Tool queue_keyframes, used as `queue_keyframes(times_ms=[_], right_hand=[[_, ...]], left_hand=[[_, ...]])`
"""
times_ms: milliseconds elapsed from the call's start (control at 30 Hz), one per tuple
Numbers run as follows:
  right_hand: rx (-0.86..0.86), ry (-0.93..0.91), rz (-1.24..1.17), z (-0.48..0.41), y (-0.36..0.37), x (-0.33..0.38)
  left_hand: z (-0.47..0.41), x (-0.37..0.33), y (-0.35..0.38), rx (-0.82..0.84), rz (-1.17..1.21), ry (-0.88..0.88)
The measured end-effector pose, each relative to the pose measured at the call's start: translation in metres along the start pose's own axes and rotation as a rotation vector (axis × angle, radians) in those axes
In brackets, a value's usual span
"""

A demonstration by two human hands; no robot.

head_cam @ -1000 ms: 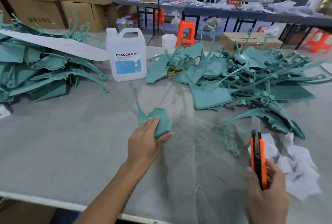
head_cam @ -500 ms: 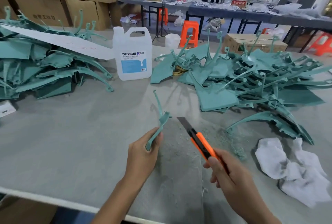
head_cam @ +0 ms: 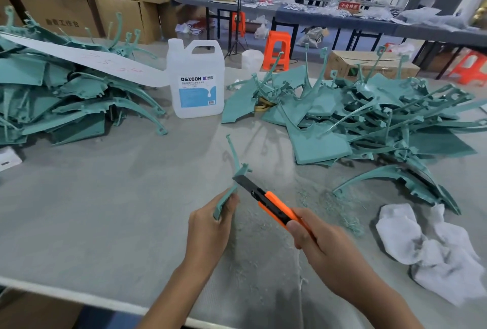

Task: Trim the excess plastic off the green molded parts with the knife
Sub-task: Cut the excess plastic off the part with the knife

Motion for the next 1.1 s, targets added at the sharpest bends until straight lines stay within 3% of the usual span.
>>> queue_keyframes(times_ms=[267, 433, 567, 700, 833, 967, 1100], right_hand=[[-0.055, -0.028, 0.273, -0.048, -0.020, 0.006], [-0.132, -0.026, 0.242, -0.050, -0.030, 0.014], [0.029, -0.057, 0.162, -0.044, -0.023, 0.019], [-0.112, 0.009, 0.254, -0.056, -0.037, 0.005], [0.024, -0.047, 0.132, -0.049, -0.026, 0.012], [-0.067, -0.006, 0.141, -0.055, -0.030, 0.004], [0.011, -0.039, 0.091, -0.049, -0.021, 0.008]], left_hand=[[-0.005, 0.010, -0.004, 0.017, 0.161, -0.260], [-0.003, 0.009, -0.003, 0.017, 0.151, -0.238], [-0.004, 0.009, -0.003, 0.018, 0.117, -0.235], [-0.003, 0.008, -0.004, 0.037, 0.144, -0.188], [-0.004, 0.006, -0.004, 0.021, 0.139, -0.205], [-0.003, 0.008, -0.004, 0.032, 0.141, -0.188], [-0.003, 0.009, -0.003, 0.026, 0.154, -0.201]])
Point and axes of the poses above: each hand's wrist, its own z-axis away from the middle knuckle, its own y-axis out of the palm, x = y × z, the point moved 3 cm from there along -z, towards the middle knuckle, and after that the axes turned 1 degree about x, right-handed, at the moved point
